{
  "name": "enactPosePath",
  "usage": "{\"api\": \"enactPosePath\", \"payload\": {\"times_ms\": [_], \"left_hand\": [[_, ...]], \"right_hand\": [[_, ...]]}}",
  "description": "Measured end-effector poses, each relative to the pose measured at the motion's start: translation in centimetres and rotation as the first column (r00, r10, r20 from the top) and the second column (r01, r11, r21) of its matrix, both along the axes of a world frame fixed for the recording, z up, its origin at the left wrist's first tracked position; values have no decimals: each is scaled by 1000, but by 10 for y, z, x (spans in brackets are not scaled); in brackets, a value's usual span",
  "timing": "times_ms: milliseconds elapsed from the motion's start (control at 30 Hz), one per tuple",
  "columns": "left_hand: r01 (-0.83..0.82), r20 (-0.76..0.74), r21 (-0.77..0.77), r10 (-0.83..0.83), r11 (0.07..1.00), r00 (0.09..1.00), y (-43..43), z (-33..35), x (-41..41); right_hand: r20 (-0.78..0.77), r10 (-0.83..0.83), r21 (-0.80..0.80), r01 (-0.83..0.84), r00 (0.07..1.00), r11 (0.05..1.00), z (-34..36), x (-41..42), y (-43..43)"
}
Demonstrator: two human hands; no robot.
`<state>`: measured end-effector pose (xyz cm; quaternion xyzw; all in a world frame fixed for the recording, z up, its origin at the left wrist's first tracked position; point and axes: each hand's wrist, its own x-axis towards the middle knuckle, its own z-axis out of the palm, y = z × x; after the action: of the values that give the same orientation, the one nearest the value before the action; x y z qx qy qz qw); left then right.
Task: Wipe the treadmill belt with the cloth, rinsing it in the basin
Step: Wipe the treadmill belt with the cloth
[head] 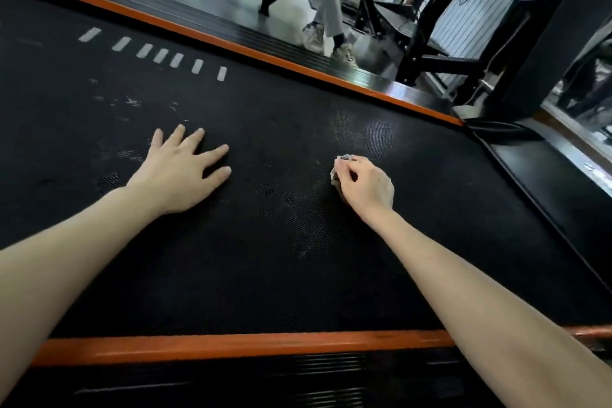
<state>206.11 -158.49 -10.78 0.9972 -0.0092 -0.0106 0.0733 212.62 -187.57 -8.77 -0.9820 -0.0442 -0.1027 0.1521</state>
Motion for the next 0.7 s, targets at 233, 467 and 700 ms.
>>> {"api": "enactPosePath", "payload": {"times_ms": [233, 467, 700], "left_hand": [[-88, -13, 46, 88, 995, 996, -14, -1, -4], [-115, -44, 41, 117, 993, 992, -25, 0, -8], [-111, 38, -149, 118, 983, 992, -16, 23, -13]], "right_hand": [[-1, 405, -309, -386, 914, 869, -2, 18, -16], [117, 354, -131, -339, 928, 932, -10, 59, -14], [175, 362, -72, -355, 916, 932, -15, 55, -20]]}}
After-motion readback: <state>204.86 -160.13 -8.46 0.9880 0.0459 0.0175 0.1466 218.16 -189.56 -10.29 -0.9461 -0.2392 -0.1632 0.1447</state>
